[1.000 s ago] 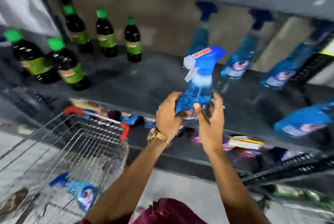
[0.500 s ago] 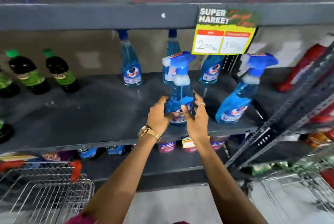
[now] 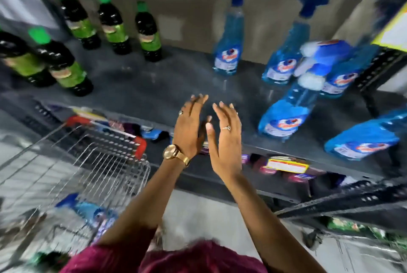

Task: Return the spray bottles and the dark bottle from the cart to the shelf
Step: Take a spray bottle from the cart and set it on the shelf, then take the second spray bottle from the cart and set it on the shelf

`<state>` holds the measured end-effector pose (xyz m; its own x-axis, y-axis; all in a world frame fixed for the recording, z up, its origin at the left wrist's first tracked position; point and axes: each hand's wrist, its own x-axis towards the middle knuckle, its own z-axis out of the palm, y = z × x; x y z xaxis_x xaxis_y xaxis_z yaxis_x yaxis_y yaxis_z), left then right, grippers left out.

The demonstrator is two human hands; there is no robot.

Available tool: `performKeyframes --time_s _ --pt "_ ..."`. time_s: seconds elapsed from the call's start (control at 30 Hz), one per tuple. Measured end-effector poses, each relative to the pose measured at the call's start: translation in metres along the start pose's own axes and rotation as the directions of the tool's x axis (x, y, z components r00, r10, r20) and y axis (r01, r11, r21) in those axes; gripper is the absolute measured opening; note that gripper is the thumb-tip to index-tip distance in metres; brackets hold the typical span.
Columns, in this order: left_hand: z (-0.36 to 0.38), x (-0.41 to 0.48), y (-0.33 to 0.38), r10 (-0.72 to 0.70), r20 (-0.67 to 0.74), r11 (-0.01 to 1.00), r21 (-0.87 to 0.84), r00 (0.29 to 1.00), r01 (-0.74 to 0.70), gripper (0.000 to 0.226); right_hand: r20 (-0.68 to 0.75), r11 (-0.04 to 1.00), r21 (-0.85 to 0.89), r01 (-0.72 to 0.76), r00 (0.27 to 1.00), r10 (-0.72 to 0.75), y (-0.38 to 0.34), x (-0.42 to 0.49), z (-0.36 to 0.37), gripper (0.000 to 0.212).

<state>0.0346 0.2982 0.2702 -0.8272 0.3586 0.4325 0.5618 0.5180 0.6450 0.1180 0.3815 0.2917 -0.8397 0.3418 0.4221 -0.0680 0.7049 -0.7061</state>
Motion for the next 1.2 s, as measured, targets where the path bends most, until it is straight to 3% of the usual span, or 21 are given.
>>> performKeyframes --time_s 0.07,0.13,0.2,0.27,0.3,0.33,0.4,0.47,0.53,0.7,0.8,0.9,1.03,1.13,1.2 --pt "-0.027 -0.012 -0.032 -0.046 -0.055 0.998 0.035 0.997 0.048 0.054 0.143 1.000 0.007 -0.010 0.990 0.009 -0.014 0.003 0.025 0.043" --pt "-0.064 -0.039 -0.087 -0.209 -0.137 0.976 0.024 0.968 0.214 0.054 0.289 0.999 0.052 -0.007 0.957 -0.009 -0.038 0.003 0.068 0.040" --pt "-0.093 -0.080 -0.144 -0.458 -0.284 0.885 -0.060 0.843 0.461 0.053 0.423 0.996 0.089 -0.008 0.905 -0.031 -0.058 -0.003 0.110 0.036" --pt "-0.116 -0.135 -0.199 -0.740 -0.386 0.644 -0.170 0.551 0.746 0.050 0.566 0.982 0.161 -0.101 0.824 -0.008 -0.074 -0.014 0.160 0.030" --pt "-0.122 -0.163 -0.225 -0.834 -0.384 0.494 -0.195 0.397 0.847 0.045 0.655 0.958 0.175 -0.227 0.753 0.059 -0.082 -0.021 0.184 0.027" --pt "-0.127 -0.190 -0.247 -0.909 -0.327 0.336 -0.200 0.260 0.920 0.041 0.740 0.903 0.182 -0.390 0.658 0.135 -0.088 -0.027 0.206 0.025" --pt "-0.124 -0.229 -0.278 -0.994 -0.104 0.053 -0.116 0.041 0.992 0.040 0.852 0.817 0.074 -0.572 0.462 0.247 -0.089 -0.036 0.247 0.027" --pt "-0.117 -0.256 -0.301 -0.986 0.106 -0.127 0.002 -0.126 0.992 0.043 0.915 0.815 -0.099 -0.571 0.269 0.299 -0.087 -0.052 0.291 0.030" --pt "-0.101 -0.261 -0.307 -0.968 0.208 -0.146 -0.021 -0.138 0.989 0.044 0.919 0.814 -0.164 -0.558 0.214 0.332 -0.082 -0.055 0.307 0.031" --pt "-0.082 -0.273 -0.329 -0.922 0.214 -0.365 -0.199 -0.323 0.909 0.051 0.884 0.798 -0.367 -0.478 0.087 0.459 -0.076 -0.076 0.347 0.032" --pt "-0.077 -0.280 -0.339 -0.902 0.216 -0.424 -0.292 -0.373 0.857 0.056 0.875 0.789 -0.398 -0.469 0.064 0.480 -0.076 -0.080 0.349 0.033" --pt "-0.078 -0.288 -0.350 -0.845 0.306 -0.519 -0.276 -0.438 0.809 0.065 0.892 0.798 -0.364 -0.479 0.065 0.447 -0.080 -0.078 0.344 0.032" --pt "-0.086 -0.282 -0.343 -0.797 0.403 -0.582 -0.313 -0.450 0.750 0.053 0.923 0.814 -0.264 -0.518 0.110 0.369 -0.088 -0.067 0.331 0.020" --pt "-0.099 -0.271 -0.323 -0.862 0.339 -0.494 -0.391 -0.377 0.776 0.033 0.947 0.833 -0.208 -0.514 0.108 0.303 -0.094 -0.056 0.310 0.025" --pt "-0.114 -0.265 -0.304 -0.934 0.245 -0.352 -0.499 -0.261 0.792 0.027 0.955 0.848 -0.153 -0.508 0.145 0.259 -0.093 -0.050 0.296 0.027"
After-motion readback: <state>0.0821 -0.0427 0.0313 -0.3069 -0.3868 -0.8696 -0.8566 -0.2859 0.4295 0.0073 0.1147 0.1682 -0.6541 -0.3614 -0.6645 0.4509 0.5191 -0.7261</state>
